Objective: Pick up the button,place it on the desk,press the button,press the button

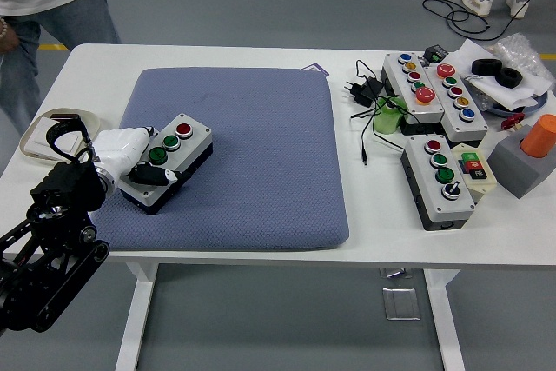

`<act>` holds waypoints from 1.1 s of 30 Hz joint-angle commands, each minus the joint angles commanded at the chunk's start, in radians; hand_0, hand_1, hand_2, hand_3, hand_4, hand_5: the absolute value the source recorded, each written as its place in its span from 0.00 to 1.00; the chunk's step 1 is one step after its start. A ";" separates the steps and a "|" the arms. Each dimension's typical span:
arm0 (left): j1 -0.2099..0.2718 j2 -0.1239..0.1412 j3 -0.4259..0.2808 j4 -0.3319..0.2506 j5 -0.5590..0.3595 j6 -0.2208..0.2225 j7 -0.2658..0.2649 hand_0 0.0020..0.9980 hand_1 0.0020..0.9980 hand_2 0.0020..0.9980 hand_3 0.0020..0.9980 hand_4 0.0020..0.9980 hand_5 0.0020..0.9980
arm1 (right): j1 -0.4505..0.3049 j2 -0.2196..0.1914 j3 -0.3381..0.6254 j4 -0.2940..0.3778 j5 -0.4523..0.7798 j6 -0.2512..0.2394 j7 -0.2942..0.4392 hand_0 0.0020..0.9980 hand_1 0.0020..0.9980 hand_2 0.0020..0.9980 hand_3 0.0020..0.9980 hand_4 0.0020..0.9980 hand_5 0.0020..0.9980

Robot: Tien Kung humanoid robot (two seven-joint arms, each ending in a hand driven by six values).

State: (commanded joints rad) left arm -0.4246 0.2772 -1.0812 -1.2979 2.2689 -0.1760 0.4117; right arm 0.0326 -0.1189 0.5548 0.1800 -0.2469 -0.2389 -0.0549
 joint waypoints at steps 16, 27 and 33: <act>-0.031 0.018 -0.001 -0.006 0.000 0.056 -0.166 0.39 0.42 0.41 0.55 0.63 0.03 | 0.000 -0.001 0.011 0.000 -0.012 -0.002 -0.001 0.68 0.63 0.66 0.60 0.30 0.08; -0.052 0.026 0.061 0.004 0.000 0.074 -0.302 0.39 0.40 0.39 0.51 0.65 0.00 | 0.001 -0.001 0.014 0.000 -0.015 -0.004 -0.001 0.68 0.63 0.66 0.60 0.30 0.08; -0.088 0.023 0.126 0.004 0.000 0.140 -0.386 0.39 0.39 0.39 0.51 0.65 0.00 | 0.002 -0.001 0.015 0.000 -0.018 -0.005 -0.001 0.68 0.63 0.66 0.60 0.30 0.08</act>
State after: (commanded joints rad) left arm -0.5130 0.2998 -0.9547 -1.2938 2.2689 -0.0355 0.0253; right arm 0.0342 -0.1200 0.5695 0.1800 -0.2649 -0.2434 -0.0561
